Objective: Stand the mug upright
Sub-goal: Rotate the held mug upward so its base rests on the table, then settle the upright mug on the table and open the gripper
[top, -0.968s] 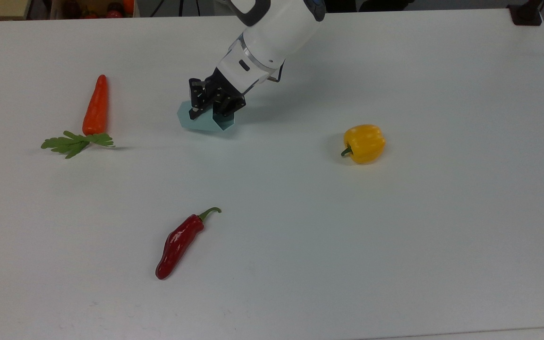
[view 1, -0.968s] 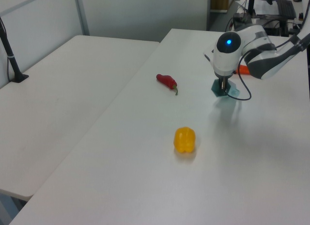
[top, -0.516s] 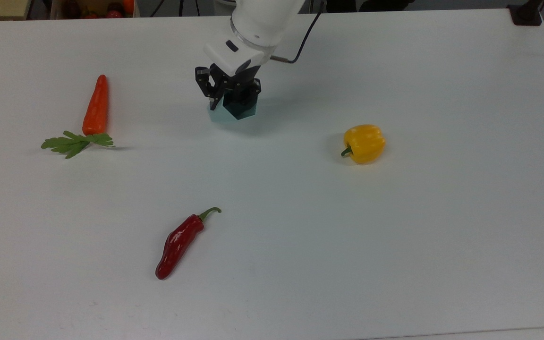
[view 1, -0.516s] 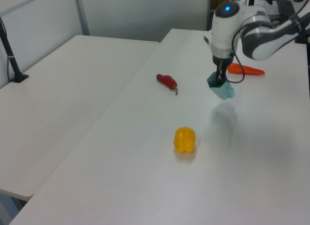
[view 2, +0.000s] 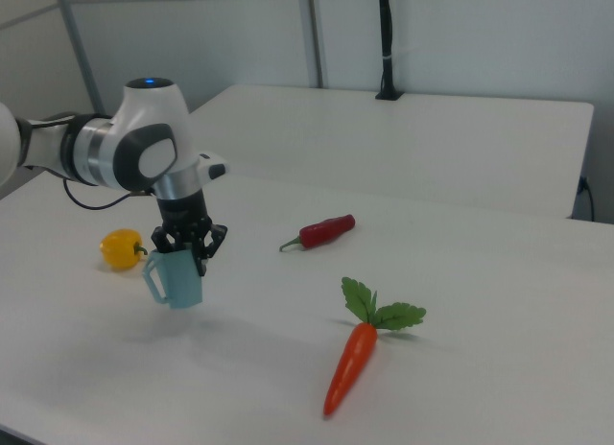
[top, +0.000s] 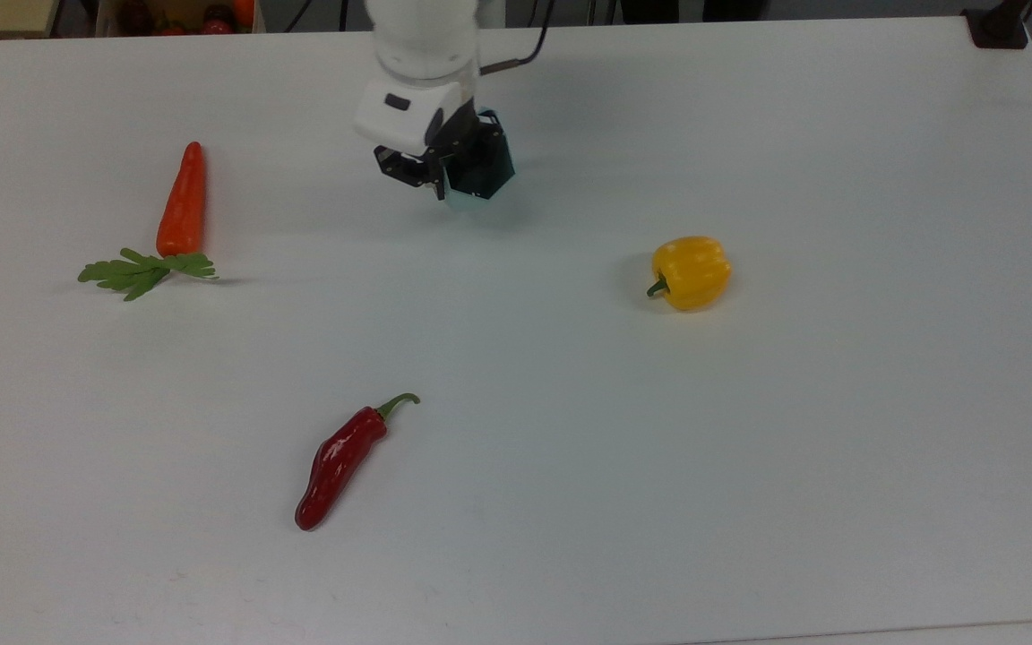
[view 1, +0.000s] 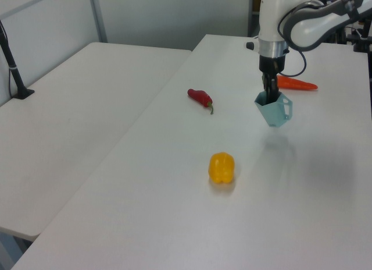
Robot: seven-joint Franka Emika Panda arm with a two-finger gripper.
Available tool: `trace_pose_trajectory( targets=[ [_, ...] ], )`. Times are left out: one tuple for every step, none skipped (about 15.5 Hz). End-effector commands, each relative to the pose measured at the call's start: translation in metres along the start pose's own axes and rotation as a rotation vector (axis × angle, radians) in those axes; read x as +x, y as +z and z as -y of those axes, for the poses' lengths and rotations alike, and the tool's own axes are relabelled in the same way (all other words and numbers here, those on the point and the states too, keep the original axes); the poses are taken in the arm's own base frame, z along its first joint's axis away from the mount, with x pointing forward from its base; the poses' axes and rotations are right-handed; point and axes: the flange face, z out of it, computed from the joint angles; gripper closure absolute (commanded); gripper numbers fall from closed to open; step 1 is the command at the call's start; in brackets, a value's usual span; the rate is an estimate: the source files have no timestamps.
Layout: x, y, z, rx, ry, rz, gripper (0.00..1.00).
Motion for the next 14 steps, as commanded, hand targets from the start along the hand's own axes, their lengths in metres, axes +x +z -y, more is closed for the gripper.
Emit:
trace_pose_trajectory(
  targets=[
    [-0.015,0.006,-0.021,0.021,-0.101,-0.058,1.00],
    [-0.016,0.010,-0.027,0.006,-0.102,-0.082,1.00],
    [-0.017,0.012,-0.033,-0.010,-0.093,-0.108,1.00],
    [-0.017,0.013,-0.035,-0.025,-0.084,-0.132,1.00],
    [-0.016,0.015,-0.039,-0.036,-0.066,-0.154,1.00],
    [-0.015,0.017,-0.042,-0.049,-0.039,-0.180,1.00],
    [-0.014,0.021,-0.044,-0.057,0.008,-0.204,1.00],
    [-0.014,0.023,-0.050,-0.065,0.038,-0.220,1.00],
    [-0.015,0.026,-0.056,-0.066,0.065,-0.234,1.00],
    [-0.015,0.029,-0.058,-0.042,0.096,-0.248,1.00],
    [-0.015,0.032,-0.059,-0.016,0.116,-0.258,1.00],
    [-0.015,0.035,-0.059,-0.009,0.120,-0.260,1.00],
    [-0.014,0.036,-0.060,-0.007,0.128,-0.269,1.00],
    [-0.013,0.039,-0.060,-0.009,0.121,-0.272,1.00]
  ],
)
